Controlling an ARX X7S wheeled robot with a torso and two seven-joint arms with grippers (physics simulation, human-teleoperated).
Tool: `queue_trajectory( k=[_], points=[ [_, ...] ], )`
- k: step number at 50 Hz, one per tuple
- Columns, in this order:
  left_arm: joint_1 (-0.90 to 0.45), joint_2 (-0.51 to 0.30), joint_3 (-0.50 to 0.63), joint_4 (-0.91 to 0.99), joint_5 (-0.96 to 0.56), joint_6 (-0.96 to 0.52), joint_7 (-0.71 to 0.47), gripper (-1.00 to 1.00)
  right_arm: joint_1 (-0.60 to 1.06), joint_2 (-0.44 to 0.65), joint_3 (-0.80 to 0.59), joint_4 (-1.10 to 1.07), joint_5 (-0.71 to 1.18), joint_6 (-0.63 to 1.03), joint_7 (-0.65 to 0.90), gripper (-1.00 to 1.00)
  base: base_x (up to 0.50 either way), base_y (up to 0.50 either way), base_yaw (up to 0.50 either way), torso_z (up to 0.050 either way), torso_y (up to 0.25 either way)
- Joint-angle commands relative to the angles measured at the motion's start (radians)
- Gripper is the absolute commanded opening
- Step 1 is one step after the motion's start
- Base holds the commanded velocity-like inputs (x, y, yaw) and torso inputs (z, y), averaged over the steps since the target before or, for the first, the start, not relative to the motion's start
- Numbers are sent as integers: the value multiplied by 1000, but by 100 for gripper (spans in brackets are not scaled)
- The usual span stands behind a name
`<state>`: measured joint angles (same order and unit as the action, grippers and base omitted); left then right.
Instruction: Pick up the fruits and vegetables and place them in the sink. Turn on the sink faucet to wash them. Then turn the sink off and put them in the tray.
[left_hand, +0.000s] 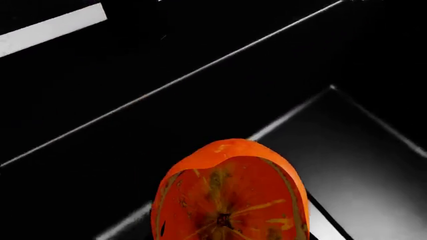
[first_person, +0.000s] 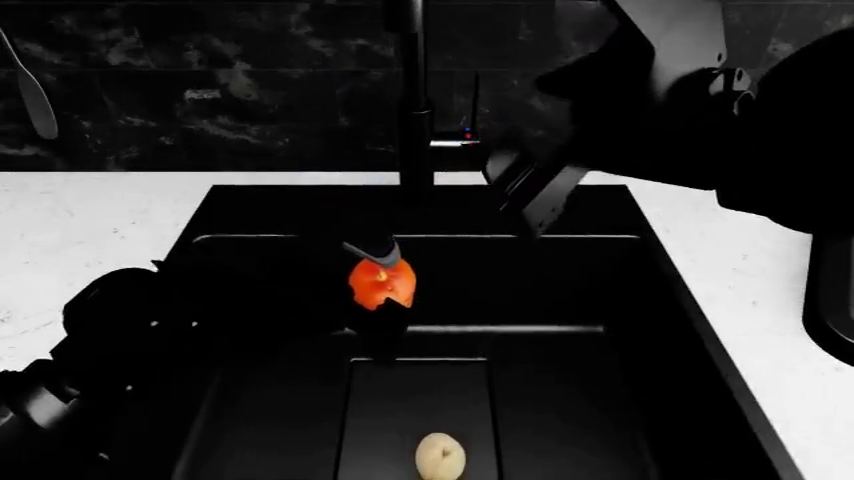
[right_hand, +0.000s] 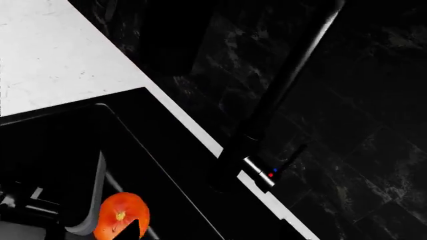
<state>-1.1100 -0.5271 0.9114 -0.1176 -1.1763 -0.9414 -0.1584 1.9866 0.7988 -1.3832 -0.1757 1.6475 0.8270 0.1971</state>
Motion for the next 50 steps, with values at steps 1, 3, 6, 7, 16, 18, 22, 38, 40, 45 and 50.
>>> queue_trajectory(
  k=[1,3,6,7,16,18,22,38,40,45,50],
  points=[
    [47,68,48,-104,12,11,49,-100,-28,16,30,17,-36,-76,64,100,0,0,0,0,0],
    [60,75,55,-117,16,16,54,-100,-39,11,30,23,-47,-89,64,100,0,0,0,0,0],
    [77,87,68,-140,25,24,67,-100,-45,6,32,31,-54,-99,67,100,0,0,0,0,0],
    [83,93,78,-151,33,28,76,-100,-48,5,32,32,-56,-101,68,100,0,0,0,0,0],
    [110,110,115,-191,56,34,112,-100,-57,-5,31,45,-68,-107,71,100,0,0,0,0,0],
    [114,109,117,-193,52,29,116,-100,-61,-8,30,45,-72,-109,68,100,0,0,0,0,5],
    [131,110,132,-201,52,18,118,-100,-65,-9,30,49,-77,-112,65,100,0,0,0,0,0],
    [190,124,187,-202,61,-7,121,-100,-80,-7,34,48,-83,-119,60,100,0,0,0,0,0],
    [192,124,186,-197,58,-9,117,-100,-81,-8,34,48,-84,-120,60,100,0,0,0,0,0],
    [180,124,174,-199,50,-6,116,100,-88,-9,32,48,-89,-121,59,100,0,0,0,0,0],
    [165,132,119,-225,52,52,76,100,-93,-10,31,49,-93,-121,57,100,0,0,0,0,2]
  ],
)
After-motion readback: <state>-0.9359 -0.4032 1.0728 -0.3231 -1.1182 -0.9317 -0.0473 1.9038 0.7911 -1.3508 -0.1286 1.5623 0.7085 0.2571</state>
